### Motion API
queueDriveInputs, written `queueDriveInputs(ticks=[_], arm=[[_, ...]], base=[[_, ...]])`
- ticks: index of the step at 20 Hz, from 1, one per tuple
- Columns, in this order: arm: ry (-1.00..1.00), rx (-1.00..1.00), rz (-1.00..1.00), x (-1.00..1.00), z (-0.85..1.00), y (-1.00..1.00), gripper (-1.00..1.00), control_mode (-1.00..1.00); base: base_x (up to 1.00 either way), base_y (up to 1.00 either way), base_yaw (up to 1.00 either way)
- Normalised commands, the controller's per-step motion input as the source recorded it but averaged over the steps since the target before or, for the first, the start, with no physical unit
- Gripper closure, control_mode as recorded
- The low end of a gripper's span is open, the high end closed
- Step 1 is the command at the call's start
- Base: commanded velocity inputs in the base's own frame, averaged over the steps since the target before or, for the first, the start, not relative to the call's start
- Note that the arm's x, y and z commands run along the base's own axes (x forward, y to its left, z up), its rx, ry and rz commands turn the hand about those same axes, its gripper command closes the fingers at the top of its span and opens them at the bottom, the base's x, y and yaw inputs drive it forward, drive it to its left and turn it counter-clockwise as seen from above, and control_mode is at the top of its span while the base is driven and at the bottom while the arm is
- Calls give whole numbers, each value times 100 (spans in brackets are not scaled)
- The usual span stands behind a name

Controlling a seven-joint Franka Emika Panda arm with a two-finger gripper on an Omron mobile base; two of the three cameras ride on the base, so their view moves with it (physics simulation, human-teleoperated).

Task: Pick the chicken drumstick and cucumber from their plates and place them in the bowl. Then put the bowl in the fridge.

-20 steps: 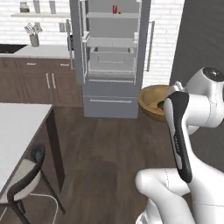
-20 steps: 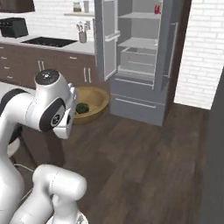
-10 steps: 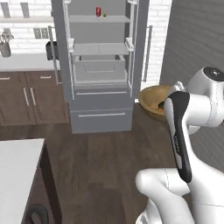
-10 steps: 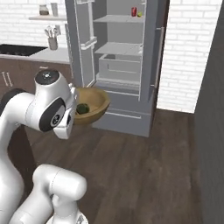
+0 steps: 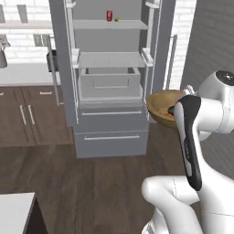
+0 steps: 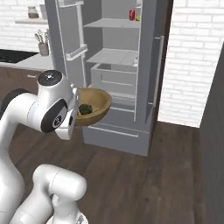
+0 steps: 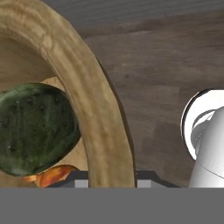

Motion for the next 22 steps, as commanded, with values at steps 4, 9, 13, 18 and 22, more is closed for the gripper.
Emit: queueDriveInputs(ticks=[4, 9, 13, 18, 22], arm=[[0, 0, 0, 0, 0, 0, 100, 100], [0, 0, 0, 0, 0, 0, 100, 100], [0, 0, 0, 0, 0, 0, 100, 100], [0, 0, 0, 0, 0, 0, 100, 100], [0, 0, 0, 0, 0, 0, 100, 100]], base=[[100, 0, 8], [100, 40, 1], [100, 63, -2], [100, 9, -2], [83, -4, -5]])
